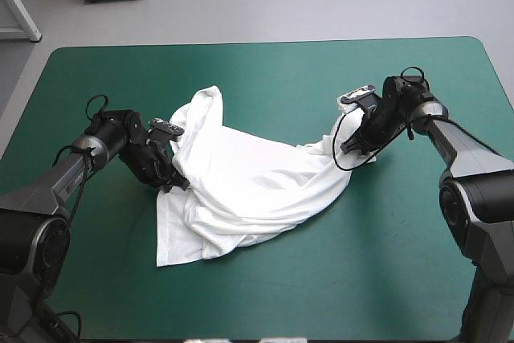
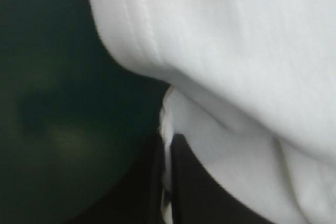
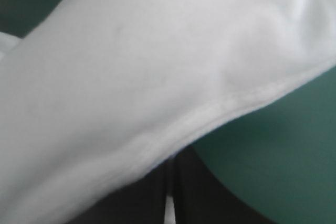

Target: Fold the cloth

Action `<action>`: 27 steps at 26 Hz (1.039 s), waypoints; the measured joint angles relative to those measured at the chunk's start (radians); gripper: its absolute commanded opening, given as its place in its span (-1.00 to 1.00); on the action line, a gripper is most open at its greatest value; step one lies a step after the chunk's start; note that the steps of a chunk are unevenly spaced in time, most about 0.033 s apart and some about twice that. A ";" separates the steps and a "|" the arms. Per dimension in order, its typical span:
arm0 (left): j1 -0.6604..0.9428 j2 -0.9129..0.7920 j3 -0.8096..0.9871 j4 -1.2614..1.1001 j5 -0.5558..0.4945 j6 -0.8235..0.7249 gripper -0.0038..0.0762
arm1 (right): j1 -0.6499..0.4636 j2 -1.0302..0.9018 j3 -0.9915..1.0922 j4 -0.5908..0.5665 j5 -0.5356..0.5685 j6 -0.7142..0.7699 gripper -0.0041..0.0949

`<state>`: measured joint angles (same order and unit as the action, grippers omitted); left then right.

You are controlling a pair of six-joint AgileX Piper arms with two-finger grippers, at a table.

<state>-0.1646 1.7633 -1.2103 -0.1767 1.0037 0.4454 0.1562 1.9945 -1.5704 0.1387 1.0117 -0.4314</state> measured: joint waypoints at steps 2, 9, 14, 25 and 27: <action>0.000 -0.003 0.000 -0.008 0.019 0.002 -0.93 | 0.000 -0.001 -0.001 0.009 0.029 0.000 -0.94; -0.001 -0.144 0.000 -0.023 0.165 0.018 -0.93 | 0.003 -0.104 0.019 0.015 0.184 0.001 -0.94; -0.001 -0.362 -0.073 -0.026 0.217 0.018 -0.93 | 0.003 -0.356 0.019 -0.005 0.211 0.056 -0.94; -0.001 -0.563 -0.650 -0.085 0.253 -0.001 -0.93 | 0.003 -0.704 -0.322 -0.024 0.245 0.155 -0.94; -0.001 -0.565 -0.783 -0.093 0.238 -0.011 -0.93 | 0.003 -0.734 -0.448 -0.024 0.246 0.163 -0.94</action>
<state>-0.1658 1.1983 -1.9935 -0.2701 1.2420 0.4346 0.1592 1.2603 -2.0183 0.1148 1.2575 -0.2688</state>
